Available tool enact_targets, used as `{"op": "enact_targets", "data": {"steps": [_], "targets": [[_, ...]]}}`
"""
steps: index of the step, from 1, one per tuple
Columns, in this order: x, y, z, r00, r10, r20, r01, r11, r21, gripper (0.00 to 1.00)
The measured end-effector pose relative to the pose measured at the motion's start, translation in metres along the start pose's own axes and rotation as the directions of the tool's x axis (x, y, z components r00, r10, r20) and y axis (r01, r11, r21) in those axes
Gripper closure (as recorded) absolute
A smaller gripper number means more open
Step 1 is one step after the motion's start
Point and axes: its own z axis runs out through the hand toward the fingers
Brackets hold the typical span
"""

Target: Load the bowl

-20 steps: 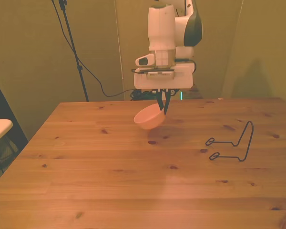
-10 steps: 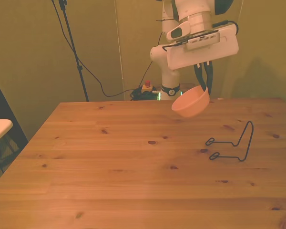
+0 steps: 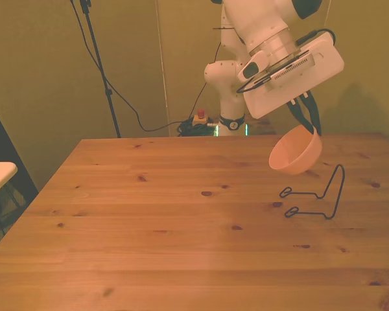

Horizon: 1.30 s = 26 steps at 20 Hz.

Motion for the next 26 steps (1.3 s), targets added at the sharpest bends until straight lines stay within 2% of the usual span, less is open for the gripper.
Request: {"op": "enact_targets", "data": {"steps": [5,10,17,26], "targets": [[0.004,0.004,0.011,0.998,-0.011,0.069,0.01,1.0,0.019,1.0],[0.011,0.017,0.029,0.987,-0.044,0.157,0.031,0.996,0.084,1.0],[0.015,0.036,0.057,0.971,-0.071,0.23,0.031,0.984,0.174,1.0],[0.02,0.045,0.082,0.955,-0.088,0.282,0.022,0.973,0.23,1.0]]}}
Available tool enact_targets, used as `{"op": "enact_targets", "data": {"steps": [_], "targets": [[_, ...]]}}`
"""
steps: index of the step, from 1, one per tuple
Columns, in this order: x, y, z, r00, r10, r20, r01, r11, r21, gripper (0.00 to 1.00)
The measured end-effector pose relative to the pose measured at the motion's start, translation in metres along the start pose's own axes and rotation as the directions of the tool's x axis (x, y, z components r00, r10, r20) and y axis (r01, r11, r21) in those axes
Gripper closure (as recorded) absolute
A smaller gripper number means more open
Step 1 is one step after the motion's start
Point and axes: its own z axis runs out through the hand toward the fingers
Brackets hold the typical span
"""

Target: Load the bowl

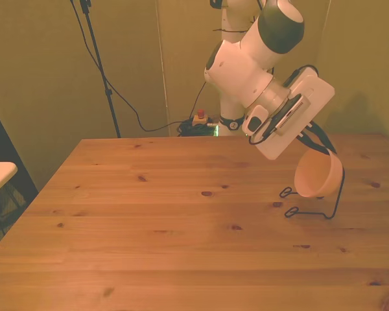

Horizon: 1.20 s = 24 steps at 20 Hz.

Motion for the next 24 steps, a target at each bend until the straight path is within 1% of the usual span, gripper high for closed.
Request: {"op": "enact_targets", "data": {"steps": [6,16,17,24], "targets": [[0.007,0.009,0.008,1.0,-0.002,0.009,0.001,1.0,0.029,1.0],[0.017,0.024,0.019,1.0,0.02,0.019,-0.02,1.0,0.019,1.0],[0.018,0.025,0.02,1.0,0.022,0.02,-0.022,1.0,0.018,0.0],[0.021,0.028,0.018,0.999,0.029,0.016,-0.029,0.999,0.018,0.0]]}}
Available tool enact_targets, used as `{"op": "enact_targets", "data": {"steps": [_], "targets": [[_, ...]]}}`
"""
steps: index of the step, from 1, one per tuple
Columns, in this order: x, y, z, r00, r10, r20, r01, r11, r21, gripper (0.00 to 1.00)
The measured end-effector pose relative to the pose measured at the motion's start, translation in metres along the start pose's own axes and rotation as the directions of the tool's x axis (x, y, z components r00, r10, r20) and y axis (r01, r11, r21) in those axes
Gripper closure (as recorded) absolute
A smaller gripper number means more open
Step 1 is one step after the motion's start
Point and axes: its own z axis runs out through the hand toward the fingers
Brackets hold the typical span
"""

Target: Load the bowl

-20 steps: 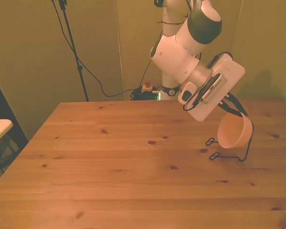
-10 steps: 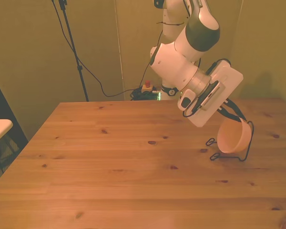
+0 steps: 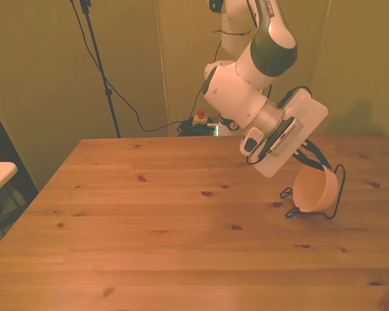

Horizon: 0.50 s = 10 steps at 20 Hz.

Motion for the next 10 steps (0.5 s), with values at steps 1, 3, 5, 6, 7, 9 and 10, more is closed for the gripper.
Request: {"op": "enact_targets", "data": {"steps": [1,3,5,6,7,9,10], "targets": [[0.0,0.0,0.0,1.0,0.001,0.0,-0.001,1.0,0.0,0.0],[0.001,0.001,-0.001,1.0,0.002,-0.002,-0.002,1.0,0.001,0.0],[0.002,0.001,-0.003,1.0,0.003,-0.005,-0.003,1.0,0.002,0.0],[0.002,0.001,-0.005,1.0,0.004,-0.007,-0.004,1.0,0.003,0.0],[0.003,0.001,-0.008,1.0,0.004,-0.012,-0.004,1.0,0.005,0.0],[0.003,0.0,-0.019,1.0,0.004,-0.027,-0.003,1.0,0.011,0.0],[0.002,0.0,-0.025,0.999,0.004,-0.037,-0.003,1.0,0.013,0.0]]}}
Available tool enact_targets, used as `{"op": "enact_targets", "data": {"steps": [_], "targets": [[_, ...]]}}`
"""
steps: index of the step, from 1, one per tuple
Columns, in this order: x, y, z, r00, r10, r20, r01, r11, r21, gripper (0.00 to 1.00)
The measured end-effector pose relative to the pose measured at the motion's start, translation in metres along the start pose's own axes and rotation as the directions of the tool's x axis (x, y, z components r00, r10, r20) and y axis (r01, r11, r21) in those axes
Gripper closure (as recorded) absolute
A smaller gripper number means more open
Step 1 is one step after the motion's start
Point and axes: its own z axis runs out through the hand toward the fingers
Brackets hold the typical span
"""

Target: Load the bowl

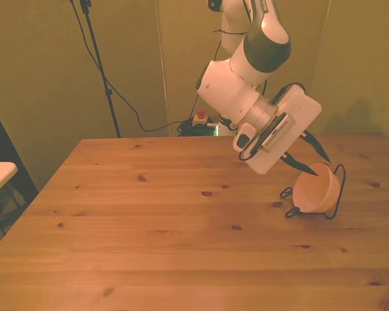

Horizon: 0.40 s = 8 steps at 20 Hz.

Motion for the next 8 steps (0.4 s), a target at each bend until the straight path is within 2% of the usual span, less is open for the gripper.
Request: {"op": "enact_targets", "data": {"steps": [2,8], "targets": [[-0.003,0.002,-0.016,0.999,-0.001,-0.033,0.001,1.0,-0.015,0.0],[-0.036,0.017,-0.053,0.983,-0.004,-0.185,-0.021,0.991,-0.132,0.0]]}}
